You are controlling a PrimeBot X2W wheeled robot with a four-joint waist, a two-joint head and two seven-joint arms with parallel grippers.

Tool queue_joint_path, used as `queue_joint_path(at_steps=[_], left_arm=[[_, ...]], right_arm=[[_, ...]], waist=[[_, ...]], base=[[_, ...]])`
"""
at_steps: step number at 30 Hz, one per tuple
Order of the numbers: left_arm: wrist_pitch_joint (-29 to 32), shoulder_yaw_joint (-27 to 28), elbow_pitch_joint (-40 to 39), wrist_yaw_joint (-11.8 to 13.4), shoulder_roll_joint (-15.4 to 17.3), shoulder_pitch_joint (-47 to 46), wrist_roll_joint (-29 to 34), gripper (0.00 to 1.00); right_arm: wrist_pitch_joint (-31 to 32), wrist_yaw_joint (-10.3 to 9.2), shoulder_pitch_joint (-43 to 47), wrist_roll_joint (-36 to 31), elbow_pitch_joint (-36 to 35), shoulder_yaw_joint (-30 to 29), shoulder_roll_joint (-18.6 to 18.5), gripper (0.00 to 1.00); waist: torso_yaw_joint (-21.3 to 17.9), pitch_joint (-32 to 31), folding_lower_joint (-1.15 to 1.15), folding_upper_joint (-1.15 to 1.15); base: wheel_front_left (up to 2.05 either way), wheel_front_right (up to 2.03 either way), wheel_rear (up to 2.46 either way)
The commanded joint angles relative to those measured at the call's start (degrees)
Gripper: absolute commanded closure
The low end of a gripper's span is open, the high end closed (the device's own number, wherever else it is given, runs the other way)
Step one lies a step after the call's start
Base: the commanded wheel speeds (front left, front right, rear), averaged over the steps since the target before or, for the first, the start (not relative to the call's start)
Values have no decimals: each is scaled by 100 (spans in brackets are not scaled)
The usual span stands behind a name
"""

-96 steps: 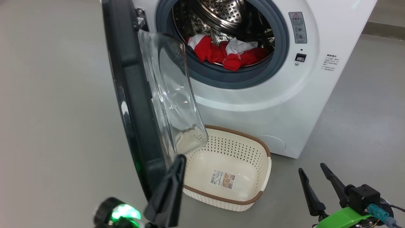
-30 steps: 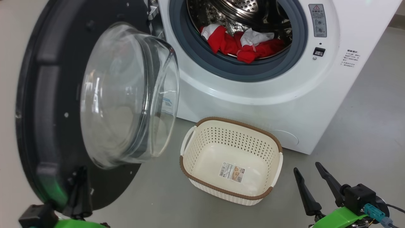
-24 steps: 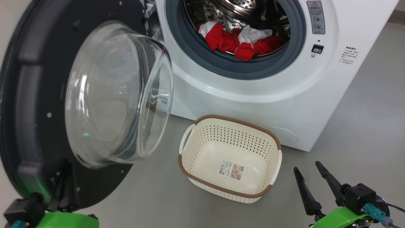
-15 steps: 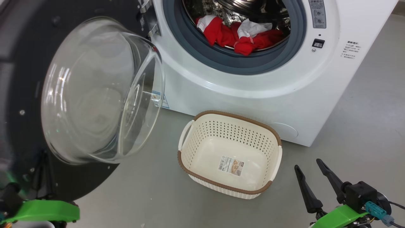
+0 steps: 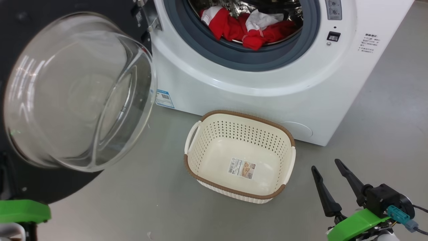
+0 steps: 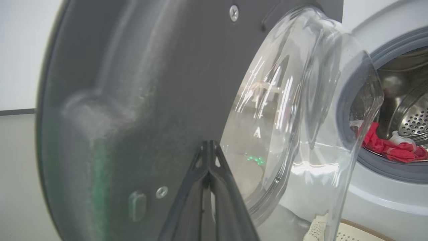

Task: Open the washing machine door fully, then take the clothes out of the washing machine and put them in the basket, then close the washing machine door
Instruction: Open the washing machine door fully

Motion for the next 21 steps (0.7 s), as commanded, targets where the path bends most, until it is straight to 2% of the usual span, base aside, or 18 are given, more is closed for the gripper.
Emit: queue_joint_path(at_steps=[1,10,21], left_arm=[[-36,370,5,-29,401,-332,69,100],[-36,797,505,-73,716,-783,227,100],[-36,1186,1107,-90,948,-1250,490,100]], right_arm=[[-70,35,-186,-52,-140,148,-72,0],[-70,35,-308,-41,-140,157,-96,0],[-70,35,-410,-81,-184,141,-157,0]], waist=[[-35,56,0,0],[-145,238,0,0],[-233,466,0,0]], base=[[0,0,0],[0,0,0],[0,0,0]])
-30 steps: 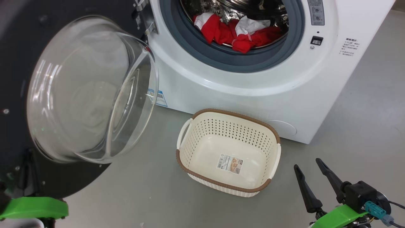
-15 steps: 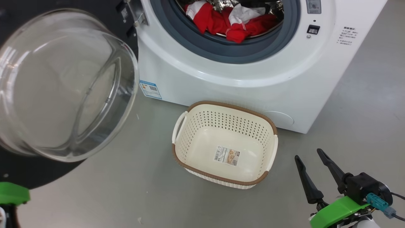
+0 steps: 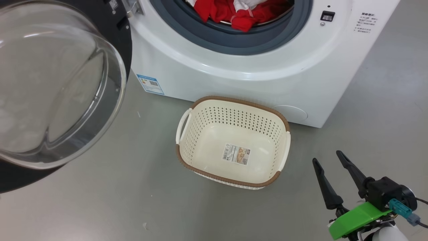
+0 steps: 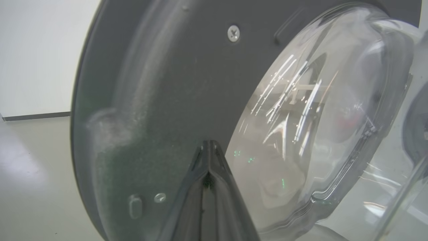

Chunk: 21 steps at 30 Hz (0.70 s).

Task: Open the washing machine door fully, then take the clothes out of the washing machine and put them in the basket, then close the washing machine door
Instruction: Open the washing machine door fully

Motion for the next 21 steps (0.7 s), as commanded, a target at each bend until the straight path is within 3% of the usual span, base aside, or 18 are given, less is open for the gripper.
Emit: queue_joint_path(at_steps=[1,12,21], left_arm=[[-27,253,-39,-44,420,-175,67,100],[-27,513,376,-185,627,-434,208,100],[-27,250,253,-277,377,-49,119,100]], right_arm=[[-70,35,-212,-37,-155,151,-91,0],[-70,35,-292,-50,-123,174,-132,0],[-70,35,-168,-38,-88,156,-63,0]], waist=[[-32,41,0,0],[-69,60,0,0],[-9,-271,0,0]], base=[[0,0,0],[0,0,0],[0,0,0]])
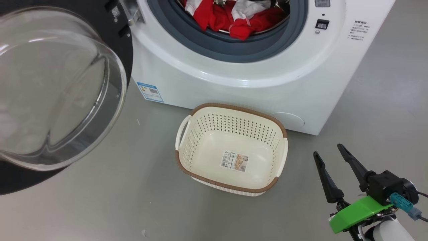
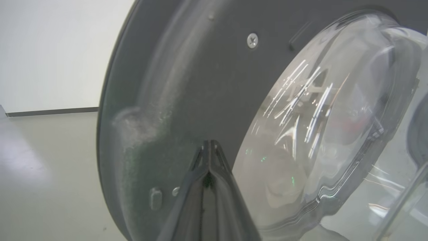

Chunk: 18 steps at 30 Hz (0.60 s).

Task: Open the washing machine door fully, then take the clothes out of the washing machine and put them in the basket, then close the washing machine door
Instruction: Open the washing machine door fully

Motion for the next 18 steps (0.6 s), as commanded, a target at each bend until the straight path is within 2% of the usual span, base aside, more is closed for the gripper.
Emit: queue_joint_path(at_steps=[1,6,7,8,9,10,11,12,13,14,18], left_arm=[[-28,-69,-209,-29,219,184,-110,100],[-28,-346,-489,-31,66,524,-308,100],[-28,-381,-587,-31,15,624,-347,95],[-28,-412,-688,-31,-36,729,-373,88],[-28,-441,-901,-32,-144,934,-412,69],[-28,-441,-901,-32,-144,934,-412,69],[-28,-475,-1019,-32,-207,1041,-436,61],[-28,-533,-1126,-32,-263,1145,-459,49],[-28,-612,-1231,-32,-312,1250,-471,17],[-28,-680,-1329,-32,-362,1347,-491,1],[-28,-868,-1715,-32,-605,1690,-536,0]], right_arm=[[-69,35,25,-30,-117,139,-3,0],[-69,35,74,-5,-97,139,16,0],[-69,35,88,1,-91,143,23,0],[-69,35,99,7,-88,151,29,0],[-69,35,119,16,-79,172,39,0],[-69,35,119,16,-79,172,39,0],[-69,35,126,23,-80,182,41,0],[-69,35,133,30,-78,188,40,0],[-69,35,144,35,-80,186,40,0],[-69,35,154,42,-82,179,40,0],[-69,35,219,63,-97,132,70,0]], waist=[[45,-97,0,0],[73,-253,0,0],[74,-294,0,0],[73,-324,0,0],[63,-403,0,0],[63,-403,0,0],[52,-425,0,0],[41,-461,0,0],[31,-487,0,0],[15,-515,0,0],[-60,-620,0,0]], base=[[0,0,0],[0,0,0],[0,0,0],[0,0,0],[0,0,0],[0,0,0],[0,0,0],[0,0,0],[0,0,0],[0,0,0],[0,0,0]])
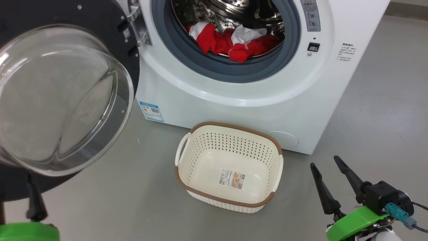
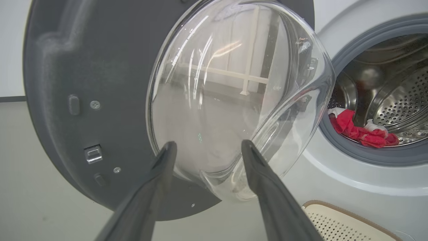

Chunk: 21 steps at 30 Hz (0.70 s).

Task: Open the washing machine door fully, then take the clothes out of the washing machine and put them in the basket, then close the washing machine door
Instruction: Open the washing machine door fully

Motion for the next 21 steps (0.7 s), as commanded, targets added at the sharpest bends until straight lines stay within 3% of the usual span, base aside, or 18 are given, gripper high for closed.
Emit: queue_joint_path(at_steps=[1,9,21], left_arm=[[-29,107,-214,-31,127,18,0,0],[-29,-471,-759,-31,-98,453,-138,0],[-29,-1406,-1205,-32,-12,723,-492,0]], right_arm=[[-69,35,-3,54,-134,107,-35,0],[-69,35,77,46,-196,-15,33,0],[-69,35,127,15,-286,-312,114,0]], waist=[[-68,-60,0,0],[-431,-128,0,0],[-1038,-44,0,0]], base=[[0,0,0],[0,0,0],[0,0,0]])
